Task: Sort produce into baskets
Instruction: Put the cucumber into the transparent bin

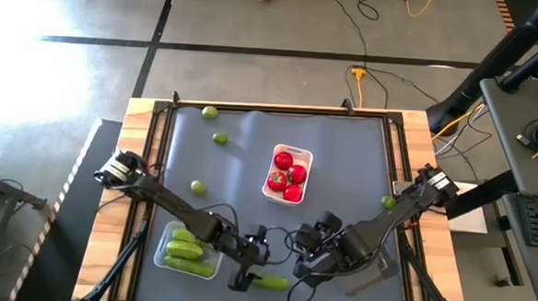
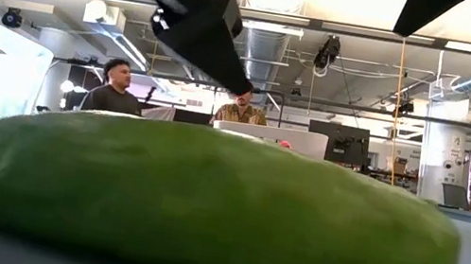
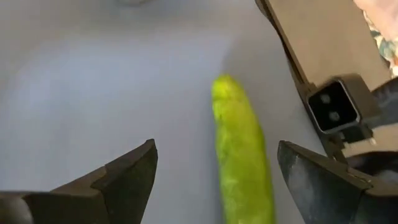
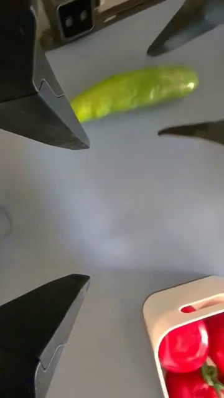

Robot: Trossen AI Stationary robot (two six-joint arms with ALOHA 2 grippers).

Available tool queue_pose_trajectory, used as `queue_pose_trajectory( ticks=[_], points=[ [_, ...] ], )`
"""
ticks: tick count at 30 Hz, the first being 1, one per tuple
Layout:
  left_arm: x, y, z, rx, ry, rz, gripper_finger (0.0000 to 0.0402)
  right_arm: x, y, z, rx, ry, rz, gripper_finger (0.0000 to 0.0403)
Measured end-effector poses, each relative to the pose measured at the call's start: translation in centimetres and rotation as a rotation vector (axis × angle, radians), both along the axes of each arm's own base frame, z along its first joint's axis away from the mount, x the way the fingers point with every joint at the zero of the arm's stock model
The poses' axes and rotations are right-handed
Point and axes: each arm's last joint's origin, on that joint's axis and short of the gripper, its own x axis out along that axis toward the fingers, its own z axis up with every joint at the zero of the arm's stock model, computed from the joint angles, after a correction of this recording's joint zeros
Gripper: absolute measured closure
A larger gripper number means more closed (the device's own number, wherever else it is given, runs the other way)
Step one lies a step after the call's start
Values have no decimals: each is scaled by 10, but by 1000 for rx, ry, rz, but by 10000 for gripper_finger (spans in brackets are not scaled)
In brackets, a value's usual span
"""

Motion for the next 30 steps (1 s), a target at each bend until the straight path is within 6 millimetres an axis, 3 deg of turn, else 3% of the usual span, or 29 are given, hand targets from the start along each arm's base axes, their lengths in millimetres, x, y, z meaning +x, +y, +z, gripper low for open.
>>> queue_pose_trajectory(
  ticks=[11, 19, 23, 30],
  points=[
    [7, -40, -39, 30, 97, -39, 87, 0, 2, -6, -60, 35, 101, 71],
    [28, -59, -59, 47, 237, 61, 96, -12, 18, -7, -72, 45, 186, 78],
    [36, -67, -59, 76, 270, 144, 130, -24, 32, -7, -65, 57, 215, 78],
    [34, -76, -45, 169, 301, 169, 230, -61, 60, -4, 10, 77, 99, 78]
  ],
)
